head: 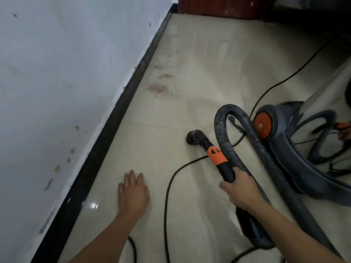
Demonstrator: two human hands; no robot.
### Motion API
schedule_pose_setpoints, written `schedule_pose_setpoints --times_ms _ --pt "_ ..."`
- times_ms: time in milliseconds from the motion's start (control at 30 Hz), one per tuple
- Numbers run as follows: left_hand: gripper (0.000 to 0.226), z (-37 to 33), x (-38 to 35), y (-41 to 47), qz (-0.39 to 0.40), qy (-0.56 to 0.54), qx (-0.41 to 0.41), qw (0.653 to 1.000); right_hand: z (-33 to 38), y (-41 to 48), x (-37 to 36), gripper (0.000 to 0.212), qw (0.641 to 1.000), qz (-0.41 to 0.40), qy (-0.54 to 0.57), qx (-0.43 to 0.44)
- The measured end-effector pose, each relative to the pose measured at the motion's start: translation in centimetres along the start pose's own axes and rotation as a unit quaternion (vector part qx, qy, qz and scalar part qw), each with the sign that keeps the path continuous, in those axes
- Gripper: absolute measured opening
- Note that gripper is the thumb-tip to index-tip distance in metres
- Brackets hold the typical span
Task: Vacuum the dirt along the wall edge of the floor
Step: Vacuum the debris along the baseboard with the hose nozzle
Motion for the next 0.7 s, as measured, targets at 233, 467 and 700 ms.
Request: schedule_pose_setpoints --times_ms 233,467,700 --pt "0.051 2.6 0.5 -4.3 0.019 -0.01 -0.021 1.0 -4.0 -2.5 2.4 0.022 0.997 -0.047 -0.059 -0.013" --pt "0.046 3.7 0.5 -6.8 -0.01 -0.049 -0.005 0.999 -3.8 -7.1 -0.8 0.026 0.996 0.053 -0.07 0.029" --pt "0.053 4.9 0.2 -7.7 0.02 -0.02 -0.027 0.999 0.1 -1.3 -0.5 0.016 0.98 -0.021 0.183 -0.079"
Point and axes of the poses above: each hand's wrist, its own y-axis towards the middle knuckle, its own x-axis out of the back of the hand, z = x × y, the point moved 1 cm from there along y, towards the middle knuckle, and after that the axes turned 7 degrees about -x, right-handed, at the moved point
